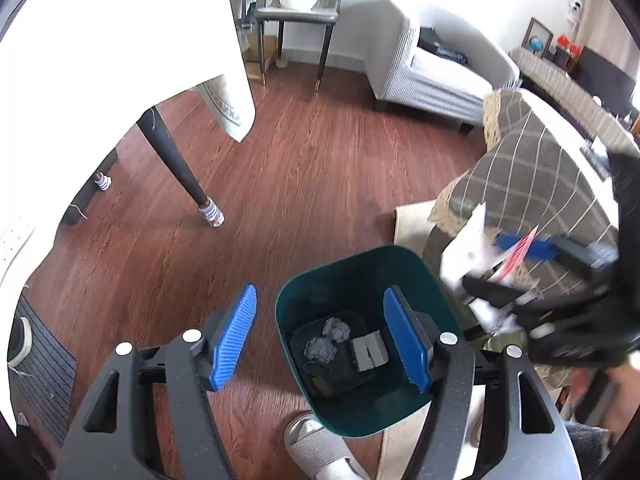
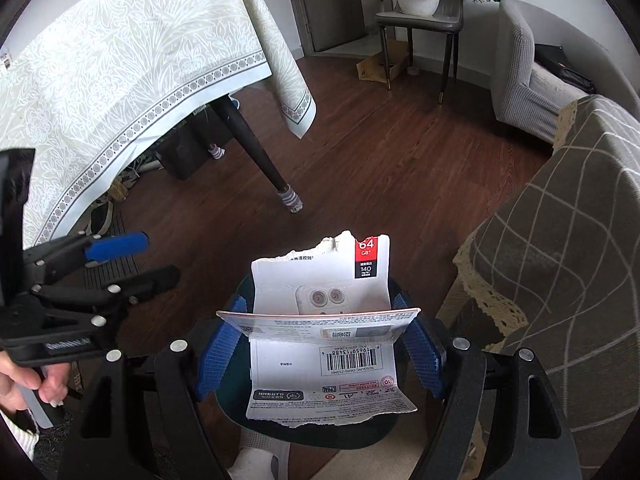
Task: Collect trash
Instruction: 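Open the left tool over the bin while the right tool lowers and releases the packaging, then move both open tools back over the table toward the remaining items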
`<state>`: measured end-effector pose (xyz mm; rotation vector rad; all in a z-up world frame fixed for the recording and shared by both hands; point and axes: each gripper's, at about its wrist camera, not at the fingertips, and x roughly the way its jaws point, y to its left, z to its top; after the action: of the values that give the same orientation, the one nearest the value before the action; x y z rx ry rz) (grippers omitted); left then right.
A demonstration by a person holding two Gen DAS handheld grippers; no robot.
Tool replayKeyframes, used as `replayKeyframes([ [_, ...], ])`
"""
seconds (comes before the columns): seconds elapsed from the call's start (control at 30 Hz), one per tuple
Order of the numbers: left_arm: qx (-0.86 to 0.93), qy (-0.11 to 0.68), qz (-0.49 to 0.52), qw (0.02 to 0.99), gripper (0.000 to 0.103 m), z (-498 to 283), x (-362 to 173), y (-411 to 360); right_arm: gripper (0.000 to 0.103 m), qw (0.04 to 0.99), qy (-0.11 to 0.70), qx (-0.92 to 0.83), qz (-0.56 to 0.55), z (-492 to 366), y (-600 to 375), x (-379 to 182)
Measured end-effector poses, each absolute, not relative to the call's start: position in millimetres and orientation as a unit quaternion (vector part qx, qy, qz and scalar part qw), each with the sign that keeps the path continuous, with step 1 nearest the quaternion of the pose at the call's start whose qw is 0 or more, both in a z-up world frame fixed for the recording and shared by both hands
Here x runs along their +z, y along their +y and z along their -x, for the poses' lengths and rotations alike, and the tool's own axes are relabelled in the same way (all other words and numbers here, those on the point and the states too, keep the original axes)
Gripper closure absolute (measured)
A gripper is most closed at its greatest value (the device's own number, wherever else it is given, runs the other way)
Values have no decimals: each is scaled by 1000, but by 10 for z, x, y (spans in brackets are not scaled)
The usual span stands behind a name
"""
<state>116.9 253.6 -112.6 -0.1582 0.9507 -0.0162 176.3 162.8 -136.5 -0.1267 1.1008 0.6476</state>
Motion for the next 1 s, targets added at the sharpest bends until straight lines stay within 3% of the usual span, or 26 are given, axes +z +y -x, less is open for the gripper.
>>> replayKeyframes([
  [0.27, -10, 412, 105, 905, 28, -1106, -803, 2595, 26, 767, 561, 297, 91, -1707, 1802, -1863],
  [0.33, -15, 407, 107, 907, 30, -1104, -769, 2576, 26, 761, 569, 297, 98, -1691, 1831, -1947],
  [0.5, -27, 397, 108, 911, 52, -1097, -680, 2535, 25, 749, 583, 292, 116, -1626, 1841, -2096],
  [0.6, -37, 392, 111, 912, 59, -1078, -629, 2502, 22, 741, 591, 290, 131, -1589, 1857, -2174],
  [0.8, -50, 375, 110, 919, 62, -1065, -482, 2393, 13, 744, 584, 294, 135, -1541, 1782, -2142],
  [1.0, -57, 359, 110, 925, 62, -1044, -341, 2272, 13, 747, 577, 303, 128, -1502, 1690, -2032],
])
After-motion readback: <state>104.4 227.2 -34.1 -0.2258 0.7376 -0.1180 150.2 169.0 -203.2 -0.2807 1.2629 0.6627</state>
